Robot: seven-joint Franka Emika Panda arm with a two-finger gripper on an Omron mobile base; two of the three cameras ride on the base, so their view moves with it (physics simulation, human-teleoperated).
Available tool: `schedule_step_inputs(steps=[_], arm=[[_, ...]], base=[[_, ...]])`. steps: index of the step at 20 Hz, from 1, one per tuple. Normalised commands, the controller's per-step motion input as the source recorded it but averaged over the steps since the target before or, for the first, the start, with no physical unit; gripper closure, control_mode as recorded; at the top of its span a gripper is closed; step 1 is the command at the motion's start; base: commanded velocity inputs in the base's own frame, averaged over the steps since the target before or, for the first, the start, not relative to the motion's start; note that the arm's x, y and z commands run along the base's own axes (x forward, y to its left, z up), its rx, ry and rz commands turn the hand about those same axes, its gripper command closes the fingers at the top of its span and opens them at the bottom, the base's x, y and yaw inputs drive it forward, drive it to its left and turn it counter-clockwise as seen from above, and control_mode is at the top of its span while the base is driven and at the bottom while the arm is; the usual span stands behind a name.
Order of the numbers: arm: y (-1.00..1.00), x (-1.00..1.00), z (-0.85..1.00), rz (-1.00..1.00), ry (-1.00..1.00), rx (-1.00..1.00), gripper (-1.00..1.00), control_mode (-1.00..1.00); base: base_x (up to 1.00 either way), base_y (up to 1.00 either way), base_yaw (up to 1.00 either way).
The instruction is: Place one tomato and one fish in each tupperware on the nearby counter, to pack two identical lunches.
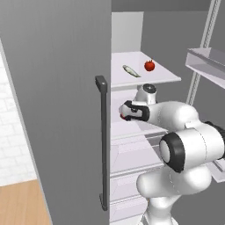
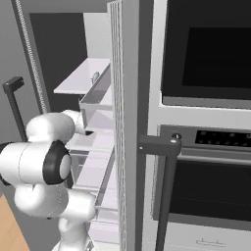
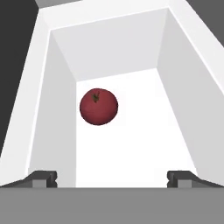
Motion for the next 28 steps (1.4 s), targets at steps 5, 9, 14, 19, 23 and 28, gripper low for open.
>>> schedule_step_inputs(steps=[5,9,14,19,23,28], arm=[[0.09,0.45,-0.32,0.00,0.05,0.01,-1.00,-1.00],[0.19,0.37,-0.10,0.00,0.06,0.01,-1.00,-1.00],[0.01,0.38,-0.22,0.00,0.04,0.00,-1.00,-1.00],[0.00,0.51,-0.29,0.00,-0.06,0.00,-1.00,-1.00],[0.02,0.29,-0.44,0.00,-0.13,0.05,-1.00,-1.00],[0.00,0.18,-0.14,0.00,0.00,0.01,-1.00,-1.00]], base=[[0.00,0.00,0.00],[0.00,0.00,0.00],[0.00,0.00,0.00],[0.00,0.00,0.00],[0.00,0.00,0.00],[0.00,0.00,0.00]])
